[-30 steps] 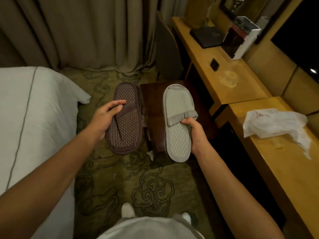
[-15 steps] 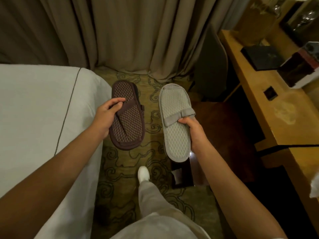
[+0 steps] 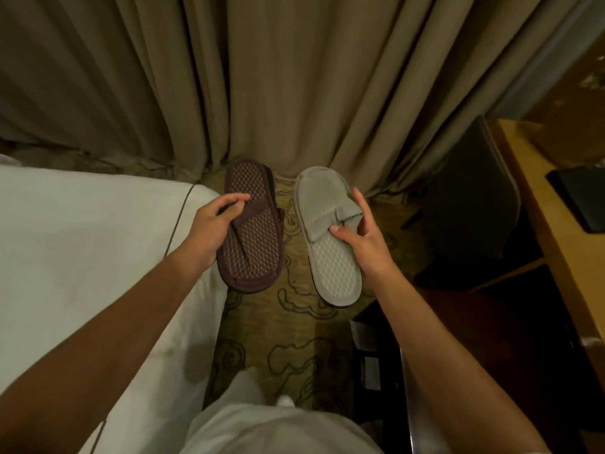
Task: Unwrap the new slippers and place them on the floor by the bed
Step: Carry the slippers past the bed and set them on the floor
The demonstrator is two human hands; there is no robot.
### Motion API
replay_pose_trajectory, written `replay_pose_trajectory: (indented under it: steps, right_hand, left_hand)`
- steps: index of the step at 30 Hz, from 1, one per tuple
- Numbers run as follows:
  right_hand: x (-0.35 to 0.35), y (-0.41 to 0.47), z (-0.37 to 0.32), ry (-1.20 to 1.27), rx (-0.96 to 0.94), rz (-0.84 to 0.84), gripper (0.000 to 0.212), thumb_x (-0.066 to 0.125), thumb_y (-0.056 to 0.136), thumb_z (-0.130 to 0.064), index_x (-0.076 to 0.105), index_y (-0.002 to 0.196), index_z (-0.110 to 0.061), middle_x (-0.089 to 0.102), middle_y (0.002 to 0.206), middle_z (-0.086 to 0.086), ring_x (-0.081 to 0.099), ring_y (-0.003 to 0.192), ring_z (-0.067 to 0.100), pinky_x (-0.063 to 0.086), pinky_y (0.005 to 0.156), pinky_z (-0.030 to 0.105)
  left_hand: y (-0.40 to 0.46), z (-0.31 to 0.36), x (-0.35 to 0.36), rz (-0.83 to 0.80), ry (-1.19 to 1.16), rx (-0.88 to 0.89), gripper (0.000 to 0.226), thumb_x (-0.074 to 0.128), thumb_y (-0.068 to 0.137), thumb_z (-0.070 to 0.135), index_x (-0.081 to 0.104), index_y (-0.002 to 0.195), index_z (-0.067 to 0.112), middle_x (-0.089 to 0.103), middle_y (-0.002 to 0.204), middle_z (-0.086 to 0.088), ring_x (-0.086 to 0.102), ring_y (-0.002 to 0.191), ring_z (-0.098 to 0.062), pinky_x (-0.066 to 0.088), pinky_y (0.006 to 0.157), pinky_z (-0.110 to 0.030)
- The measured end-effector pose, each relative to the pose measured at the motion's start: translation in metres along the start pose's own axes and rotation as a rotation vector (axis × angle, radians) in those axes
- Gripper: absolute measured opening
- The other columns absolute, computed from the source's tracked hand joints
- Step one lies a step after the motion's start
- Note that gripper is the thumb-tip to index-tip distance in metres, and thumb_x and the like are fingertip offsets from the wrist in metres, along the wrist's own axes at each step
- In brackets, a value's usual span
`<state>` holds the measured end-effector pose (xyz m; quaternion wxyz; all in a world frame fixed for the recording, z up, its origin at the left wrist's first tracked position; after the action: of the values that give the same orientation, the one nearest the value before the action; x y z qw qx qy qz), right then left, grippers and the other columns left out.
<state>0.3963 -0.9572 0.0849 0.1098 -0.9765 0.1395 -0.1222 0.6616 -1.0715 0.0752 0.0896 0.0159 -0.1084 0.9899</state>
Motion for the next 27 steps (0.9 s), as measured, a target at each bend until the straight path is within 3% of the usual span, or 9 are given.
replay_pose_trajectory:
  steps: [2, 5, 7, 10, 14, 17, 21, 24, 27]
  right_hand:
    - [0.007, 0.037, -0.007, -0.049, -0.012, -0.018, 0.069, 0.072, 0.09, 0.0, 0.054, 0.137, -0.047, 0.069, 0.129, -0.018, 0.067, 0.119, 0.009, 0.059, 0.09, 0.027]
    - [0.016, 0.096, -0.015, -0.069, -0.015, -0.011, 0.063, 0.068, 0.092, 0.002, 0.057, 0.135, -0.043, 0.066, 0.133, -0.013, 0.065, 0.123, 0.012, 0.056, 0.098, 0.031]
    - [0.021, 0.137, -0.02, -0.081, -0.016, -0.007, 0.062, 0.068, 0.092, 0.002, 0.058, 0.132, -0.044, 0.068, 0.131, -0.014, 0.066, 0.12, 0.01, 0.057, 0.095, 0.029]
    - [0.031, 0.197, -0.034, -0.093, -0.005, 0.013, 0.065, 0.071, 0.09, 0.0, 0.057, 0.135, -0.044, 0.069, 0.128, -0.015, 0.068, 0.116, 0.01, 0.06, 0.087, 0.027]
    - [0.047, 0.27, -0.052, -0.103, 0.069, 0.058, 0.078, 0.08, 0.085, -0.011, 0.045, 0.149, -0.036, 0.066, 0.132, -0.009, 0.069, 0.115, 0.015, 0.059, 0.092, 0.035]
    - [0.057, 0.329, -0.061, -0.083, 0.142, 0.065, 0.054, 0.08, 0.079, -0.021, 0.063, 0.13, -0.023, 0.076, 0.119, 0.004, 0.074, 0.107, 0.025, 0.062, 0.083, 0.039]
    - [0.067, 0.419, -0.064, 0.009, 0.286, 0.014, 0.043, 0.076, 0.074, -0.03, 0.073, 0.116, -0.021, 0.077, 0.116, 0.012, 0.07, 0.113, 0.038, 0.055, 0.1, 0.057]
    - [0.083, 0.494, -0.065, -0.015, 0.346, -0.087, 0.041, 0.079, 0.067, -0.033, 0.081, 0.107, -0.023, 0.078, 0.114, 0.01, 0.072, 0.11, 0.032, 0.055, 0.1, 0.051]
    - [0.111, 0.563, -0.075, -0.084, 0.368, -0.199, 0.061, 0.083, 0.06, -0.035, 0.075, 0.119, -0.018, 0.078, 0.112, 0.007, 0.073, 0.106, 0.027, 0.058, 0.09, 0.042]
  left_hand:
    - [0.039, 0.004, -0.001, -0.019, -0.01, 0.011, 0.022, 0.062, 0.1, 0.015, 0.079, 0.102, 0.028, 0.076, 0.109, 0.005, 0.071, 0.102, -0.011, 0.056, 0.083, -0.021]
    - [0.104, 0.01, -0.005, -0.043, -0.029, 0.008, 0.022, 0.062, 0.1, 0.015, 0.079, 0.101, 0.029, 0.075, 0.112, 0.004, 0.07, 0.105, -0.013, 0.056, 0.088, -0.024]
    - [0.15, 0.014, -0.008, -0.063, -0.031, 0.005, 0.023, 0.062, 0.1, 0.016, 0.079, 0.1, 0.031, 0.074, 0.115, 0.002, 0.069, 0.106, -0.013, 0.055, 0.089, -0.026]
    - [0.214, 0.023, -0.013, -0.06, -0.031, -0.011, 0.022, 0.063, 0.099, 0.016, 0.079, 0.099, 0.03, 0.073, 0.116, 0.001, 0.068, 0.108, -0.017, 0.054, 0.092, -0.03]
    - [0.288, 0.036, -0.014, -0.043, 0.029, -0.029, 0.026, 0.064, 0.098, 0.015, 0.08, 0.09, 0.034, 0.073, 0.112, 0.006, 0.067, 0.108, -0.017, 0.053, 0.095, -0.033]
    - [0.339, 0.041, -0.016, -0.027, 0.055, -0.058, 0.023, 0.065, 0.097, 0.017, 0.08, 0.091, 0.033, 0.073, 0.108, 0.01, 0.068, 0.102, -0.012, 0.054, 0.087, -0.027]
    - [0.4, 0.038, -0.025, 0.071, 0.043, -0.102, 0.015, 0.068, 0.096, 0.02, 0.08, 0.096, 0.03, 0.076, 0.099, 0.016, 0.07, 0.091, 0.0, 0.053, 0.075, -0.015]
    - [0.437, 0.033, -0.038, 0.189, 0.013, -0.12, 0.013, 0.07, 0.094, 0.02, 0.08, 0.097, 0.029, 0.077, 0.094, 0.019, 0.071, 0.085, 0.005, 0.054, 0.073, -0.012]
    - [0.464, 0.035, -0.051, 0.304, -0.01, -0.101, 0.014, 0.072, 0.093, 0.015, 0.079, 0.095, 0.026, 0.076, 0.102, 0.011, 0.07, 0.092, 0.001, 0.053, 0.085, -0.019]
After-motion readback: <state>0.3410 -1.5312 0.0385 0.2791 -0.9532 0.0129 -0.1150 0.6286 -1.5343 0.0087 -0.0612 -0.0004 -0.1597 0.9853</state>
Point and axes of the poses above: each hand's wrist, its own y-axis towards the middle knuckle, its own x-axis out of the palm, z = x × y, the point moved 2 cm from there along y, towards the middle knuckle
